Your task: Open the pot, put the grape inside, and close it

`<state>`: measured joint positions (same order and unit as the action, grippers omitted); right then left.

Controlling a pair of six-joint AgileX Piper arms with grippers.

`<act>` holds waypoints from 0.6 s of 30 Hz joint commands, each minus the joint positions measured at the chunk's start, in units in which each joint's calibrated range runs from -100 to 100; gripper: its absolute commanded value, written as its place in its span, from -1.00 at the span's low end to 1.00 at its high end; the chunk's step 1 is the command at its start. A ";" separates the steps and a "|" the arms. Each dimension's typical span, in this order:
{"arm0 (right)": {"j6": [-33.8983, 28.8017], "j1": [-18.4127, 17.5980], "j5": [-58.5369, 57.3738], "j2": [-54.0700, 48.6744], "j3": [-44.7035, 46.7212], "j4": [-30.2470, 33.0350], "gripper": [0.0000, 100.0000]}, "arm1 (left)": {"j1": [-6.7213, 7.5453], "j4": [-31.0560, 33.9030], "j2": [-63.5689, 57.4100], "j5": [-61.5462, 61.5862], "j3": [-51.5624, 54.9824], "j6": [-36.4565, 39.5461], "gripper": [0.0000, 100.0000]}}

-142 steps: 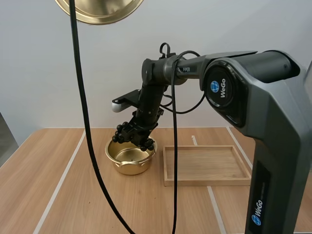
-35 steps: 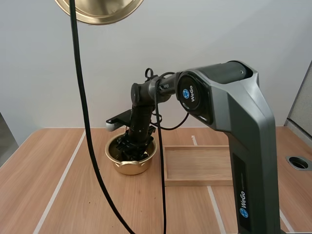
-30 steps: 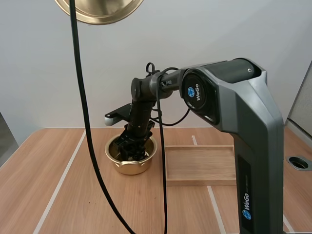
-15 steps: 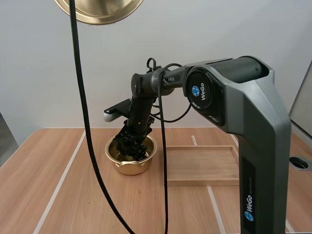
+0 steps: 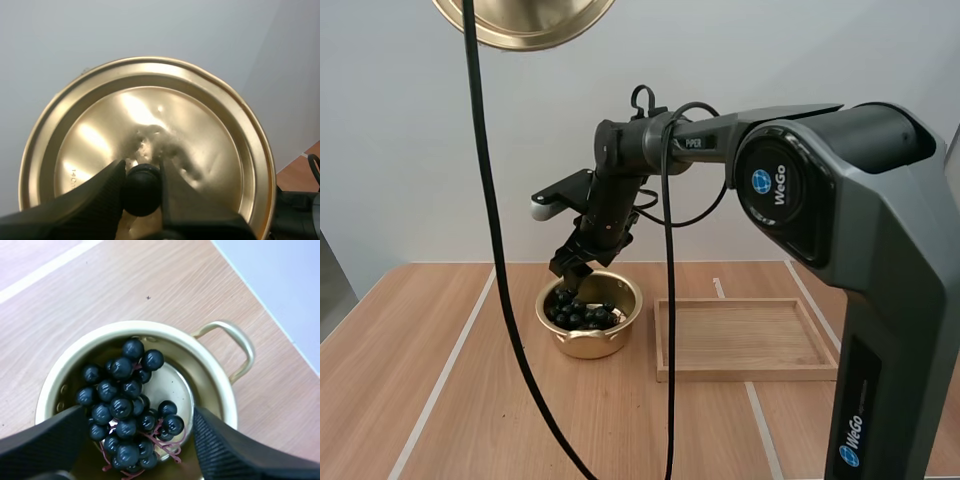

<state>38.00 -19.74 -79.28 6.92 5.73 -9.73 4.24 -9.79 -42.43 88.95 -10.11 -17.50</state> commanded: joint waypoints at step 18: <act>-5.09 6.14 0.10 -13.19 -0.14 5.36 0.84 | 0.17 3.72 -0.35 -1.59 -0.36 1.51 -1.00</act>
<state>33.69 -15.11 -79.24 -3.39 5.73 -4.96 4.24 -5.26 -42.43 88.95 -10.11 -17.10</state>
